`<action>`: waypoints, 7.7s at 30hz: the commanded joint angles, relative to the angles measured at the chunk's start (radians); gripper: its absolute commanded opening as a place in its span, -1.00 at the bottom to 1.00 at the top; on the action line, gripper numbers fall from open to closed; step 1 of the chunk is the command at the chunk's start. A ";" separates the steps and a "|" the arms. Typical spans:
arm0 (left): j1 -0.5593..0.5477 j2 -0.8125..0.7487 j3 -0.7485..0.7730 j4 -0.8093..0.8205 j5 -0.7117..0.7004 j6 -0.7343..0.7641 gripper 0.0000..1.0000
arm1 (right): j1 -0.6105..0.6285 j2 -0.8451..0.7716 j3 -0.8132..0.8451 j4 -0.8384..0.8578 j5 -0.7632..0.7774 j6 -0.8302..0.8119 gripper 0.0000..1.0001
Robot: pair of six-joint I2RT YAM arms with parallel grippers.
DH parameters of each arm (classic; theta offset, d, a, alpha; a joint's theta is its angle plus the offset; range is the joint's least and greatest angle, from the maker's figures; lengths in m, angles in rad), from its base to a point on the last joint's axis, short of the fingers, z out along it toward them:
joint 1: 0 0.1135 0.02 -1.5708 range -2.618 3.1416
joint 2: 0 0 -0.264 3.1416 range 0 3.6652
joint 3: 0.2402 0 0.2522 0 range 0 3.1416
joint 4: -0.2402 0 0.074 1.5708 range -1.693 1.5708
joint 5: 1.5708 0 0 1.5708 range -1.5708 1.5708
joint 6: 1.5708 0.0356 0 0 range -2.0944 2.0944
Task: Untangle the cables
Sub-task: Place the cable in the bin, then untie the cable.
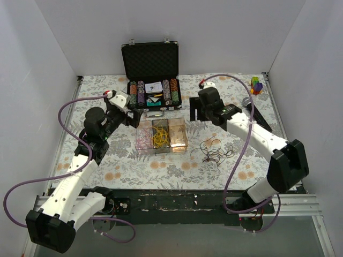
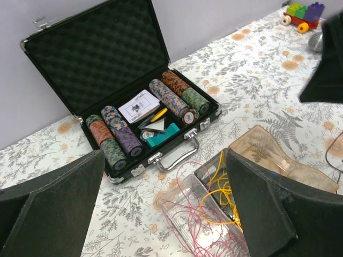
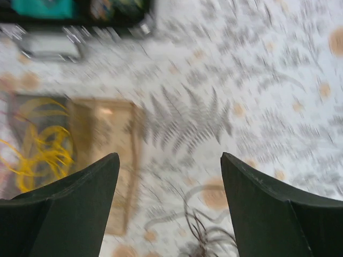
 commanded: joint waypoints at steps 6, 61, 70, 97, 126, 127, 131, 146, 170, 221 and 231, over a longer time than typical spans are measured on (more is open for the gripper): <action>0.006 -0.040 0.026 -0.106 0.160 0.062 0.94 | 0.040 -0.308 -0.433 -0.120 -0.015 0.148 0.66; -0.323 0.029 -0.049 -0.071 0.402 0.013 0.96 | 0.055 -0.528 -0.335 -0.177 0.048 0.099 0.06; -0.503 0.274 -0.061 0.051 0.264 0.134 0.95 | -0.115 -0.505 -0.601 -0.001 -0.012 0.144 0.19; -0.523 0.274 -0.095 0.087 0.200 0.159 0.96 | -0.240 -0.164 -0.575 0.335 -0.212 0.084 -0.32; -0.521 0.165 -0.181 0.129 0.151 0.151 0.94 | -0.212 -0.353 -0.581 0.466 -0.250 0.010 -0.97; -0.521 0.164 -0.182 0.141 0.146 0.141 0.94 | -0.203 -0.382 -0.579 0.470 -0.273 0.004 -0.97; -0.520 0.167 -0.181 0.251 0.067 0.055 0.96 | -0.148 -0.541 -0.583 0.489 -0.356 -0.028 -0.97; -0.514 0.354 -0.024 0.420 0.223 -0.266 0.96 | -0.049 -0.809 -0.451 0.371 -0.469 0.006 -0.97; -0.509 0.382 0.172 0.252 0.257 -0.085 -1.00 | -0.042 -0.807 -0.425 0.369 -0.457 0.018 -0.90; -0.497 0.455 1.045 0.130 0.200 -0.160 -1.00 | 0.175 -0.557 -1.020 0.674 -0.035 0.082 -0.07; -0.497 0.536 1.308 0.175 0.175 -0.117 -1.00 | 0.175 -0.523 -1.060 0.612 0.012 0.159 -0.26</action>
